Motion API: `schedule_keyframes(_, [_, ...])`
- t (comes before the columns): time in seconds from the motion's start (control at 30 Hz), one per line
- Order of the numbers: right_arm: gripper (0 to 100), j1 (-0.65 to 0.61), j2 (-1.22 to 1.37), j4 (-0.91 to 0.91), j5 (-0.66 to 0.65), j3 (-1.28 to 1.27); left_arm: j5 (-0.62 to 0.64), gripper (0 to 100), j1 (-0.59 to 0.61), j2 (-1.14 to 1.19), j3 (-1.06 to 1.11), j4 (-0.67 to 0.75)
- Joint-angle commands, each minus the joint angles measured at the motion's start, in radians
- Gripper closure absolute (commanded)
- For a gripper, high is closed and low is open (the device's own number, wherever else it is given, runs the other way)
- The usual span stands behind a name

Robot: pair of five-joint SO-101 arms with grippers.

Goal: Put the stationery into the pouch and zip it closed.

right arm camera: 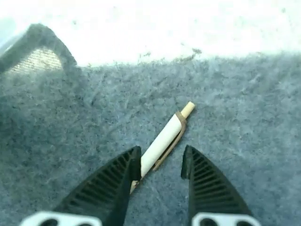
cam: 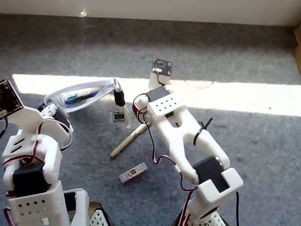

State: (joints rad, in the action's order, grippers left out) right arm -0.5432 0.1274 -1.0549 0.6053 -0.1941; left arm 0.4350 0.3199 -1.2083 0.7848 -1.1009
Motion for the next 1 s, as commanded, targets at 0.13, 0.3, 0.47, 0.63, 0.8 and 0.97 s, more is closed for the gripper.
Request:
schedule_keyframes(0.13, [85.4, 0.053, 0.105, 0.002, 0.025, 0.134, 0.012, 99, 0.012, -0.025, -0.01, 0.032])
schedule_keyframes(0.3, [85.4, 0.053, 0.189, -0.002, 0.025, 0.188, 0.012, 99, 0.012, -0.025, -0.01, 0.032])
schedule_keyframes(0.47, [85.4, 0.051, 0.24, -0.002, 0.025, 0.217, 0.011, 99, 0.012, -0.025, -0.01, 0.032])
schedule_keyframes(0.63, [85.4, 0.048, 0.275, -0.013, 0.018, 0.216, 0.011, 99, 0.012, -0.025, -0.01, 0.032])
schedule_keyframes(0.8, [85.4, 0.041, 0.297, -0.045, 0.021, 0.217, 0.011, 99, 0.012, -0.025, -0.01, 0.032])
schedule_keyframes(0.97, [85.4, 0.024, 0.298, -0.073, 0.023, 0.217, 0.009, 99, 0.012, -0.025, -0.01, 0.031])
